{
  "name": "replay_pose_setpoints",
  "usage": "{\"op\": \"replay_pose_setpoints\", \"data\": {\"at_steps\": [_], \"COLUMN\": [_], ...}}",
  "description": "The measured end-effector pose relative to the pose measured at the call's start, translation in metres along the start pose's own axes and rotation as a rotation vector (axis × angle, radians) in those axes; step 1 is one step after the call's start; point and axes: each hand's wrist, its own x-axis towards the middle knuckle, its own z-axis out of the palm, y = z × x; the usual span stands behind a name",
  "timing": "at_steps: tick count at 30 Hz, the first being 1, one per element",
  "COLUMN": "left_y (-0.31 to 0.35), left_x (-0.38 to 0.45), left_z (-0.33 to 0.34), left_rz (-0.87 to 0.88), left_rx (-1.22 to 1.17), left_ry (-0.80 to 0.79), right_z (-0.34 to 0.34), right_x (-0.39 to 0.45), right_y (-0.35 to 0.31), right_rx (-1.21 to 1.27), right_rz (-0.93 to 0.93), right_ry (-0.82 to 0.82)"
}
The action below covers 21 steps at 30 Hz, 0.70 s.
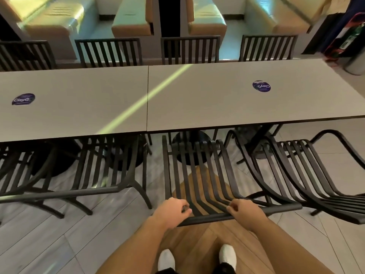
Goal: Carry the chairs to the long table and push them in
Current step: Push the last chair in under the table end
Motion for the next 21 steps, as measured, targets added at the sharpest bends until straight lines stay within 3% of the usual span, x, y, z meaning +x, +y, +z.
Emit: {"op": "replay_pose_setpoints", "data": {"at_steps": [7, 15, 21], "left_y": [0.035, 0.077, 0.083], "left_x": [0.008, 0.035, 0.046], "left_z": [0.054, 0.092, 0.104], "left_rz": [-0.184, -0.347, -0.466], "left_rx": [-0.048, 0.242, 0.292], "left_ry": [-0.052, 0.051, 0.079], "right_z": [-0.010, -0.035, -0.031], "right_x": [0.011, 0.021, 0.034], "right_y": [0.052, 0.109, 0.120], "right_rx": [-0.004, -0.292, -0.303], "right_rz": [-0.098, -0.245, -0.285], "right_ry": [-0.106, -0.153, -0.117]}}
